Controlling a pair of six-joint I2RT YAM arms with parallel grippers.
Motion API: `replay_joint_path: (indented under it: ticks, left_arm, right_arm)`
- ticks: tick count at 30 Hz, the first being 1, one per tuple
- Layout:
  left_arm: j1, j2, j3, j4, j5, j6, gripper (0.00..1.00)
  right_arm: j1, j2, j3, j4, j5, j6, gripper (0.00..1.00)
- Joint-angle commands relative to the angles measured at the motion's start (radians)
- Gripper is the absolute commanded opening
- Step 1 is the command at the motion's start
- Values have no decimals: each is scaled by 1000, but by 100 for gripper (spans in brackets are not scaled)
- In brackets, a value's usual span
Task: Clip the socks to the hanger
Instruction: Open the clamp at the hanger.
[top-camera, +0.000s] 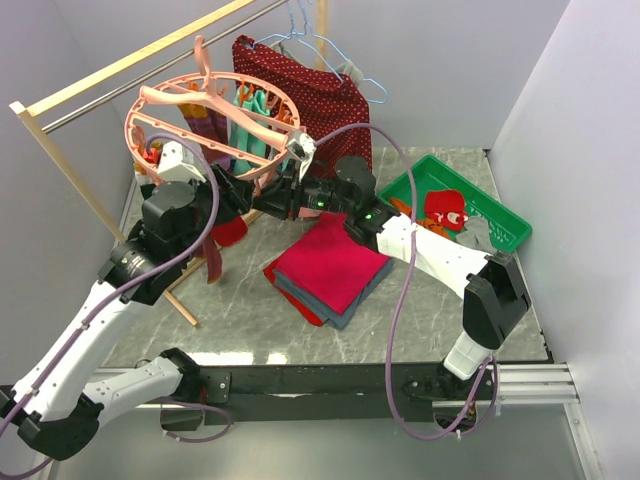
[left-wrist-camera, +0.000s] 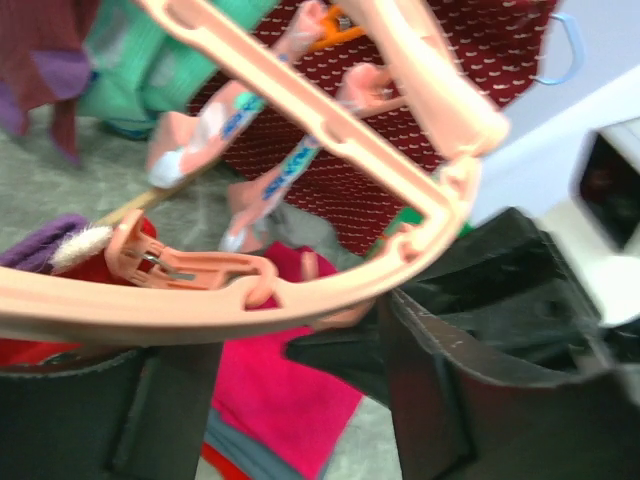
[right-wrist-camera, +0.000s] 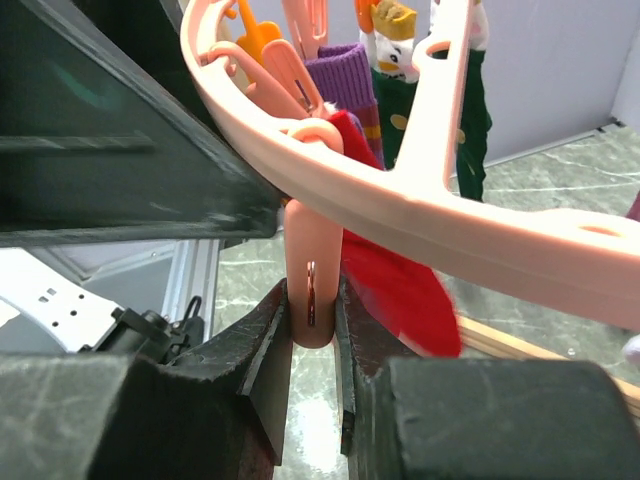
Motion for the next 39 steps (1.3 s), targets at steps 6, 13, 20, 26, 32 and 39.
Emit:
replay_joint_path:
  ticks: [6,13,20,26,32,39]
  left_arm:
    - [-5,8,86,31,60,-5,72]
    - [-6,54,111,22,34,11,68]
    - [-18,88,141,20,-4,28,59]
    - [-52,92,143,26,-57,50,60]
    - [-75,94,132,56,-113,64,60]
    - [-87,95,120,105,-152,74,54]
  right_arm:
    - [7,-23,1,20,-43,-34,3]
    - [16,-21,16,-18,-23,-57,3]
    - [27,-21,24,-55,12,-89,3]
    - [36,-20,41,-86,35,-112,2]
    - [47,-18,53,-119,61,-137,2]
    - [56,-17,62,-152,83,-163,2]
